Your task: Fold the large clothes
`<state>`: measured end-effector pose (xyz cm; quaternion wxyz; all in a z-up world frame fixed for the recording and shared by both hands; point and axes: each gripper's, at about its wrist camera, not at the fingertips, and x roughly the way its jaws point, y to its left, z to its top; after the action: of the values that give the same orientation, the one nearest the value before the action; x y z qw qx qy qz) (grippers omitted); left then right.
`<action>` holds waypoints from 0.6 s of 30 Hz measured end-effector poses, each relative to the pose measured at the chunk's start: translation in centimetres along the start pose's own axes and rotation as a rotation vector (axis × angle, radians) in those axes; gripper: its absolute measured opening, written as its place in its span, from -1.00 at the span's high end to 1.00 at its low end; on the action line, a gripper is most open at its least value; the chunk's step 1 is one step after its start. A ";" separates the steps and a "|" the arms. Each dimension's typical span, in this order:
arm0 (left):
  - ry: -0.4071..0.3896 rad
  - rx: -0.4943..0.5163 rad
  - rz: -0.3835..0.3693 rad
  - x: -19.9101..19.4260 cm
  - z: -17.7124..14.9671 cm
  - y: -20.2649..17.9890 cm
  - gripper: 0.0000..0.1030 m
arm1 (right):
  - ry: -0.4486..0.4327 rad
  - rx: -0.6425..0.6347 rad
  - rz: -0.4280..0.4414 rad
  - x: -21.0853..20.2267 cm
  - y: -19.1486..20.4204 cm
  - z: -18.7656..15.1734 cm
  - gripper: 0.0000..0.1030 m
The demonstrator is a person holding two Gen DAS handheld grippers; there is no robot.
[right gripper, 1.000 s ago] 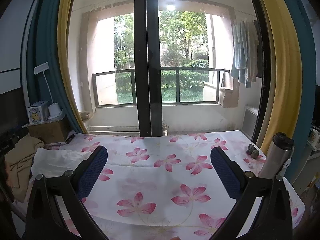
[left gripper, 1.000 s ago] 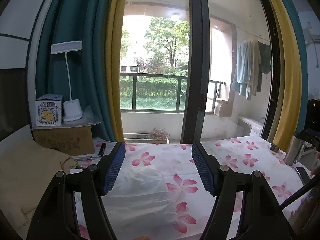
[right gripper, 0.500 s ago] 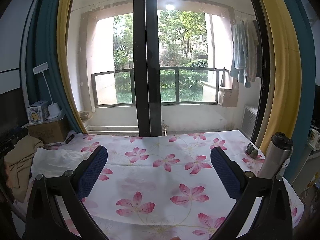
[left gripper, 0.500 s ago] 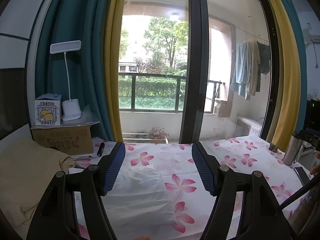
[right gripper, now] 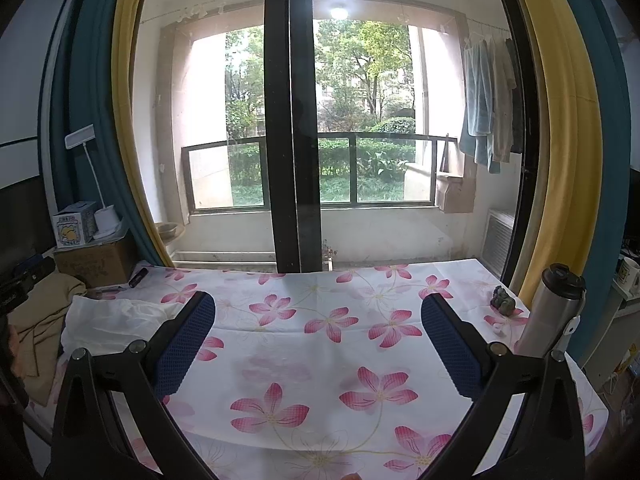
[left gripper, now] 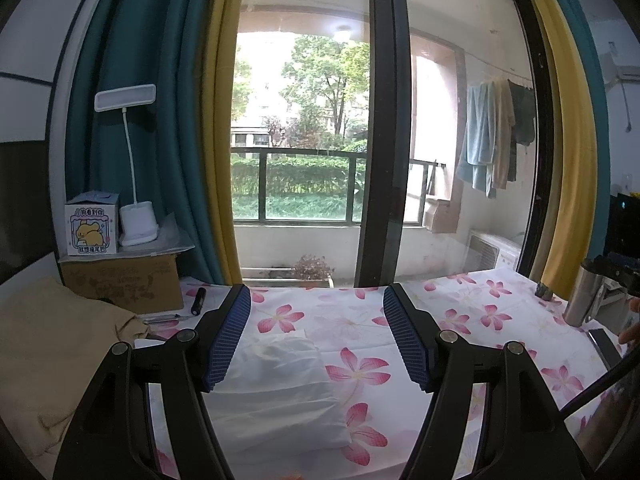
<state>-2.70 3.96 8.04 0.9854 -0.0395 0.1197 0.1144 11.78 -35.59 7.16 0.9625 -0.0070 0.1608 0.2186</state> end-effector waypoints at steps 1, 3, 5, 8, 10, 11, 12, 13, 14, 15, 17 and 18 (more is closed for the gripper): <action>-0.001 0.001 -0.001 0.0 0.0 0.1 -0.40 | 0.000 0.000 -0.001 0.0 0.0 0.0 -0.98; -0.001 0.003 -0.001 0.0 -0.1 0.0 -0.40 | 0.000 0.001 -0.001 0.0 0.0 0.0 -0.98; 0.000 0.002 -0.003 0.0 -0.1 0.0 -0.40 | 0.002 0.001 -0.001 0.0 -0.1 0.0 -0.98; 0.003 -0.001 -0.004 0.0 -0.1 0.0 -0.40 | 0.003 0.002 -0.003 0.0 -0.2 0.0 -0.98; 0.004 -0.001 0.001 0.0 -0.1 0.1 -0.40 | 0.004 0.003 -0.002 0.0 -0.2 0.0 -0.98; 0.004 -0.002 0.002 0.0 -0.1 0.1 -0.40 | 0.004 0.003 -0.002 0.0 -0.2 0.0 -0.98; 0.004 -0.004 0.002 0.0 -0.1 0.1 -0.40 | 0.004 0.002 -0.002 0.0 -0.2 0.0 -0.98; 0.004 -0.005 0.003 0.0 -0.1 0.1 -0.40 | 0.004 0.002 -0.002 0.0 -0.2 0.0 -0.98; 0.004 -0.006 0.005 0.0 -0.1 0.2 -0.40 | 0.003 0.002 -0.002 0.0 -0.2 0.0 -0.98; 0.004 -0.006 0.006 0.0 -0.1 0.2 -0.40 | 0.004 0.002 -0.002 0.1 -0.2 0.0 -0.98; 0.004 -0.006 0.006 0.0 -0.1 0.2 -0.40 | 0.004 0.003 -0.003 0.0 -0.3 -0.1 -0.98; 0.005 -0.006 0.007 0.0 -0.1 0.2 -0.40 | 0.005 0.003 -0.003 0.0 -0.3 -0.1 -0.98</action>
<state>-2.79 4.10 7.96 0.9846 -0.0424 0.1219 0.1179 11.90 -35.83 7.07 0.9624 -0.0063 0.1634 0.2167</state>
